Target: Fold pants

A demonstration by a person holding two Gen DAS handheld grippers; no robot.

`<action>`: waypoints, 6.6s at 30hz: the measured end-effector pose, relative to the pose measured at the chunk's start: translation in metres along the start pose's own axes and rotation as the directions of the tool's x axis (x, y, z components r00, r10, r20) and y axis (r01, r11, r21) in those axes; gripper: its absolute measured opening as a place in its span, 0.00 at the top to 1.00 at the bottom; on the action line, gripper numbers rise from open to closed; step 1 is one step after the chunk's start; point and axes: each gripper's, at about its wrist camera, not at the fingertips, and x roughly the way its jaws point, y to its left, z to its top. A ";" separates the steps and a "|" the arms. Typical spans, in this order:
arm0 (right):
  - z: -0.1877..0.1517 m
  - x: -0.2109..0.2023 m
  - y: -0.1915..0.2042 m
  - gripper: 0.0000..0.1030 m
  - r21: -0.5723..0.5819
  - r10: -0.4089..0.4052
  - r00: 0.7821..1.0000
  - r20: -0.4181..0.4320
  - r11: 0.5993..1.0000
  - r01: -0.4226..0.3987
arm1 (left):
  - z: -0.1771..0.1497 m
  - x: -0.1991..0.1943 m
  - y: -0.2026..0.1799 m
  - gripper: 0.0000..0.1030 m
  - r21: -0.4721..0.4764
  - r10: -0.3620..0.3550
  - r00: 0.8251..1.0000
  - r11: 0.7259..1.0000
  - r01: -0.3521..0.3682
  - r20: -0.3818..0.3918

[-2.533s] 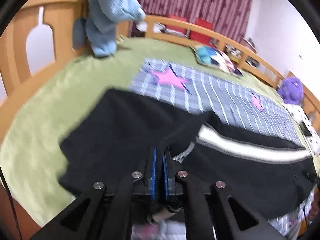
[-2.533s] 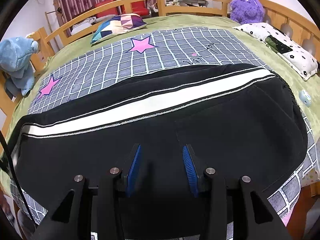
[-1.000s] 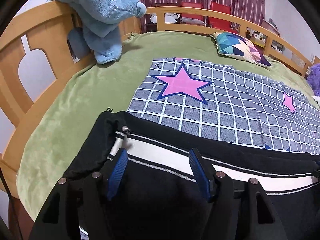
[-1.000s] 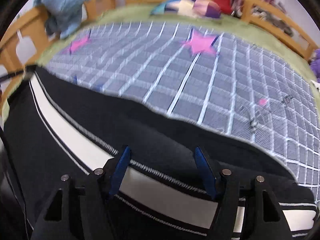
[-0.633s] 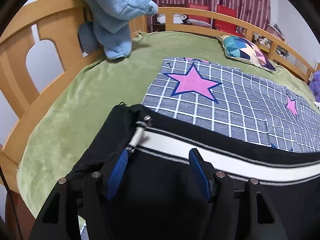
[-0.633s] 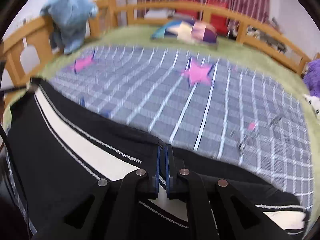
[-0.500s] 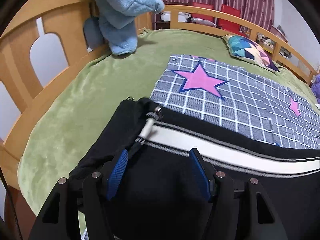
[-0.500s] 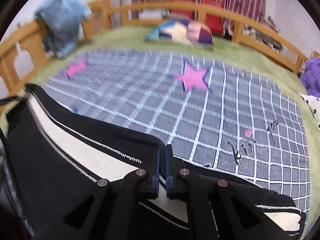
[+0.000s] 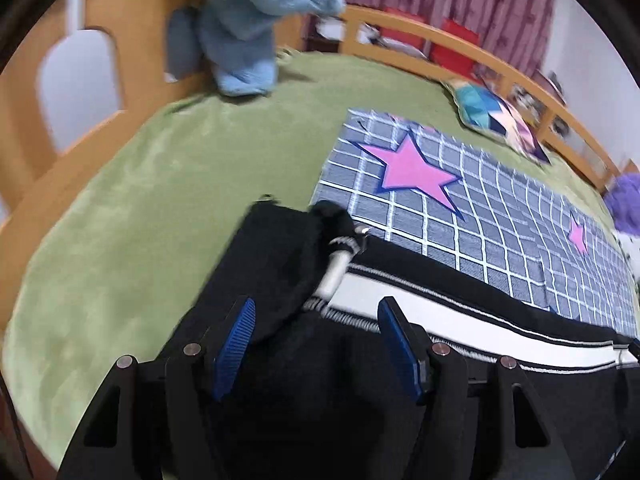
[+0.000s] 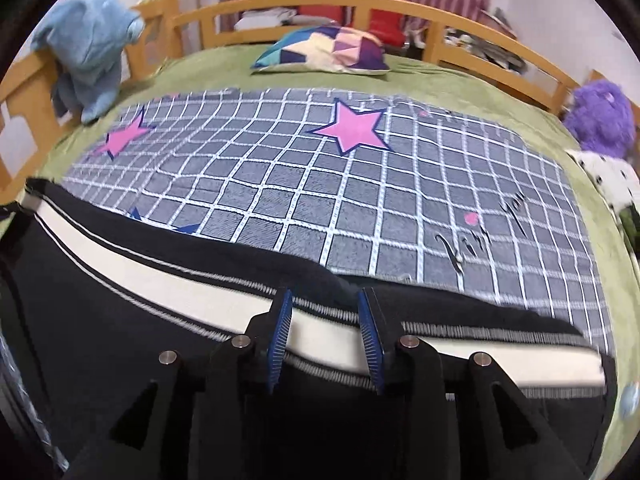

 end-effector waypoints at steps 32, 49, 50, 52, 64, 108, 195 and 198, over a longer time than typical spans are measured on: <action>-0.172 -0.143 -0.086 0.23 0.537 -0.235 0.972 0.008 0.821 0.194 | -0.039 -0.063 -0.014 0.44 0.001 -0.099 0.995 0.995 0.099 0.019; -0.191 -0.058 -0.217 0.56 0.822 -0.133 0.980 0.146 0.567 -0.045 | -0.084 -0.081 -0.140 0.44 0.062 -0.135 0.986 0.988 0.141 -0.100; -0.180 -0.062 -0.219 0.61 0.804 -0.153 0.975 0.164 0.593 -0.042 | -0.085 -0.080 -0.143 0.44 0.060 -0.132 0.986 0.988 0.139 -0.103; -0.148 -0.082 -0.223 0.69 0.725 -0.104 0.967 0.231 0.681 -0.100 | -0.087 -0.082 -0.153 0.44 0.071 -0.129 0.986 0.988 0.137 -0.104; -0.164 -0.060 -0.236 0.48 0.601 -0.130 0.990 -0.052 0.788 0.135 | -0.110 -0.103 -0.143 0.44 0.108 -0.106 0.990 0.987 0.116 -0.089; -0.120 -0.091 0.042 0.43 0.311 -0.098 0.994 -0.056 0.944 0.111 | -0.082 -0.003 0.120 0.69 -0.428 -0.167 0.986 0.889 0.163 0.027; -0.076 -0.039 0.097 0.86 0.186 0.176 0.980 0.087 0.964 -0.190 | -0.141 -0.096 -0.118 0.45 0.028 -0.414 0.891 0.904 0.426 -0.189; -0.071 -0.025 0.093 0.96 0.170 0.165 0.984 0.064 0.970 -0.174 | -0.138 -0.099 -0.116 0.45 0.040 -0.400 0.899 0.910 0.413 -0.178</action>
